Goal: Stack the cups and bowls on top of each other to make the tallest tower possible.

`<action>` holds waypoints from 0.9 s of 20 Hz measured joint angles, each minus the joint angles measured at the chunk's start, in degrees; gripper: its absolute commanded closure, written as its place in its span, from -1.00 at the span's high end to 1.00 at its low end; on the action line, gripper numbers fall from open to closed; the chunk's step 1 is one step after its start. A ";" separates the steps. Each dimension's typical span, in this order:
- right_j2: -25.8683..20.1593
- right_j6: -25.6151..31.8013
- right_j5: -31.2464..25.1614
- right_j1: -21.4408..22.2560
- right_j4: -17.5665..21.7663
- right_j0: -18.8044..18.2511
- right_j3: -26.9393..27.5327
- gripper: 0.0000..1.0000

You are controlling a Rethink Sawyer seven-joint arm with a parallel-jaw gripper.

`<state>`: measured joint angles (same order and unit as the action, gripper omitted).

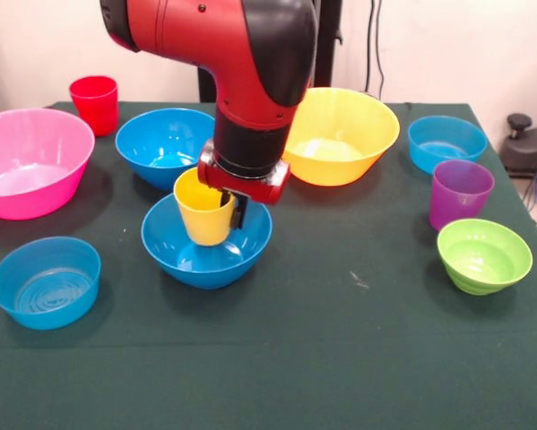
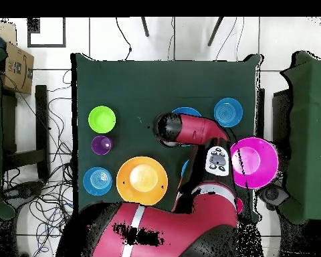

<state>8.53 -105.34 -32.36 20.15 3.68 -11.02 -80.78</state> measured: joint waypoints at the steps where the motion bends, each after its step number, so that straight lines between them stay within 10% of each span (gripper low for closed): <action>1: 0.08 0.00 0.52 -0.13 0.00 -0.07 0.00 -1.00; 18: 1.35 0.00 1.55 -2.38 -1.71 -0.47 0.86 -1.00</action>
<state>9.88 -105.34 -30.81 17.77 1.98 -11.49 -79.92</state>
